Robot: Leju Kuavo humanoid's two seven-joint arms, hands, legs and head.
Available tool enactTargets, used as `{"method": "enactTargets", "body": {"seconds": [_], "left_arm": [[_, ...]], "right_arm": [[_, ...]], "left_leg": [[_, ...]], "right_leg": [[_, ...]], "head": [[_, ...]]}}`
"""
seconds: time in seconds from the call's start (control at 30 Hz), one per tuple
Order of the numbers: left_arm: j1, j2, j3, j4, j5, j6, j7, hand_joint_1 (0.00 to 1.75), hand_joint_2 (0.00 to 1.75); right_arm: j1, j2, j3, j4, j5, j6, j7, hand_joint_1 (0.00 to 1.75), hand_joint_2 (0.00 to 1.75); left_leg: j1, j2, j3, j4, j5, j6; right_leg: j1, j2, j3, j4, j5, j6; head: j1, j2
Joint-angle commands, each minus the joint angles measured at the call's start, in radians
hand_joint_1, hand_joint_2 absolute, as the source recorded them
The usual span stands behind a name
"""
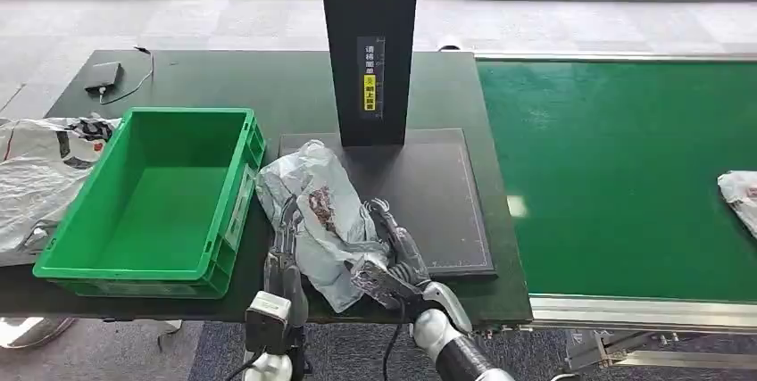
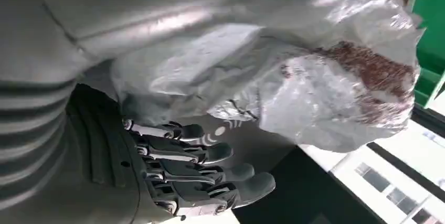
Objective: Moved the parcel from conveyor to table for the left to box.
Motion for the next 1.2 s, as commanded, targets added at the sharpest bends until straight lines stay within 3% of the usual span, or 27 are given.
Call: {"method": "enactTargets", "body": {"seconds": [0.03, 0.33, 0.4, 0.5, 0.53, 0.6, 0.67, 0.77, 0.8, 0.9, 1.03, 1.13, 1.17, 1.2], "left_arm": [[-0.03, -0.042, 0.01, 0.074, -0.014, -0.016, 0.016, 0.0, 0.0], [-0.031, -0.037, 0.01, 0.072, -0.018, -0.014, 0.015, 0.0, 0.0], [-0.018, -0.034, 0.037, 0.03, -0.027, 0.01, 0.023, 0.0, 0.0], [-0.003, -0.028, 0.066, -0.041, -0.085, 0.047, 0.049, 0.0, 0.0], [0.006, -0.031, 0.076, -0.073, -0.105, 0.038, 0.067, 0.0, 0.0], [-0.012, -0.032, 0.08, -0.079, -0.146, -0.009, 0.101, 0.0, 0.0], [-0.06, -0.043, 0.105, -0.04, -0.155, -0.064, 0.121, 0.0, 0.0], [-0.131, -0.067, 0.146, 0.023, -0.214, -0.069, 0.128, 0.0, 0.0], [-0.165, -0.074, 0.152, 0.051, -0.327, 0.024, 0.152, 0.0, 0.0], [-0.238, -0.097, 0.178, 0.113, -0.454, 0.073, 0.214, 0.0, 0.0], [-0.274, -0.099, 0.195, 0.157, -0.55, 0.153, 0.244, 0.0, 0.0], [-0.289, -0.087, 0.194, 0.173, -0.721, 0.261, 0.309, 0.0, 0.0], [-0.289, -0.085, 0.208, 0.171, -0.741, 0.264, 0.333, 0.0, 1.75], [-0.285, -0.071, 0.225, 0.179, -0.777, 0.293, 0.356, 0.0, 1.75]], "right_arm": [[0.195, -0.096, -0.161, -0.36, 0.0, 0.055, 0.013, 0.0, 0.0], [0.202, -0.098, -0.17, -0.362, 0.004, 0.037, 0.021, 0.0, 0.0], [0.253, -0.112, -0.192, -0.449, 0.001, 0.031, 0.025, 0.0, 0.0], [0.322, -0.13, -0.193, -0.579, 0.107, -0.032, 0.125, 0.0, 0.0], [0.358, -0.112, -0.21, -0.654, 0.155, -0.125, 0.142, 0.0, 0.0], [0.428, -0.116, -0.203, -0.807, 0.168, -0.08, 0.185, 0.0, 0.0], [0.522, -0.102, -0.213, -1.016, 0.224, -0.127, 0.203, 0.0, 0.0], [0.622, -0.092, -0.242, -1.225, 0.186, 0.031, 0.28, 0.0, 0.0], [0.658, -0.056, -0.307, -1.284, 0.143, 0.063, 0.275, 0.0, 0.0], [0.711, 0.008, -0.42, -1.391, 0.042, 0.188, 0.224, 0.0, 0.0], [0.732, 0.023, -0.395, -1.439, 0.069, 0.187, 0.211, 0.0, 0.0], [0.749, 0.0, -0.336, -1.474, 0.059, 0.067, 0.164, 0.0, 0.0], [0.757, -0.034, -0.31, -1.477, 0.022, 0.035, 0.173, 0.0, 0.0], [0.768, -0.084, -0.29, -1.456, -0.028, -0.017, 0.17, 0.0, 0.0]], "left_leg": [[0.0, -0.005, 0.0, -0.001, 0.0, 0.0], [0.0, -0.002, 0.0, -0.001, 0.0, 0.0], [0.0, -0.002, 0.0, -0.002, 0.0, 0.0], [0.0, -0.002, -0.001, 0.0, -0.001, 0.0], [0.0, -0.003, 0.0, -0.001, -0.001, 0.0], [0.001, -0.001, -0.001, 0.0, -0.002, 0.0], [0.0, -0.003, -0.002, 0.001, -0.002, 0.0], [0.0, -0.005, -0.004, 0.001, -0.001, 0.0], [0.0, -0.005, -0.003, 0.001, -0.001, 0.0], [-0.001, -0.007, -0.005, 0.002, -0.001, 0.001], [-0.001, -0.006, -0.004, 0.001, -0.001, 0.001], [0.0, -0.002, -0.003, 0.0, -0.001, 0.001], [-0.001, -0.001, -0.002, 0.0, -0.001, 0.001], [0.0, -0.001, -0.001, 0.0, -0.001, 0.001]], "right_leg": [[0.0, -0.005, 0.002, -0.002, -0.001, 0.0], [0.0, -0.001, 0.001, -0.002, 0.0, -0.001], [0.0, -0.001, 0.001, -0.002, 0.0, -0.001], [0.001, -0.002, 0.0, -0.001, -0.001, -0.001], [0.001, -0.002, 0.001, -0.002, -0.001, -0.001], [0.001, -0.001, 0.0, -0.001, -0.002, -0.001], [0.0, -0.003, -0.001, 0.0, -0.002, -0.001], [0.0, -0.005, -0.002, 0.001, -0.002, -0.001], [0.0, -0.005, -0.001, 0.001, -0.002, -0.001], [0.0, -0.007, -0.003, 0.001, -0.002, -0.001], [0.0, -0.006, -0.003, 0.001, -0.002, -0.001], [0.001, -0.003, -0.002, -0.001, -0.001, -0.001], [0.0, -0.002, -0.002, 0.0, 0.0, 0.0], [0.0, -0.002, -0.001, -0.001, 0.0, -0.001]], "head": [[0.0, 0.0], [0.0, 0.0], [0.0, 0.0], [0.0, 0.0], [0.0, 0.0], [0.0, 0.0], [0.0, 0.0], [0.0, 0.0], [0.0, 0.0], [0.0, 0.0], [0.0, 0.0], [0.0, 0.0], [0.0, 0.0], [0.0, 0.0]]}}
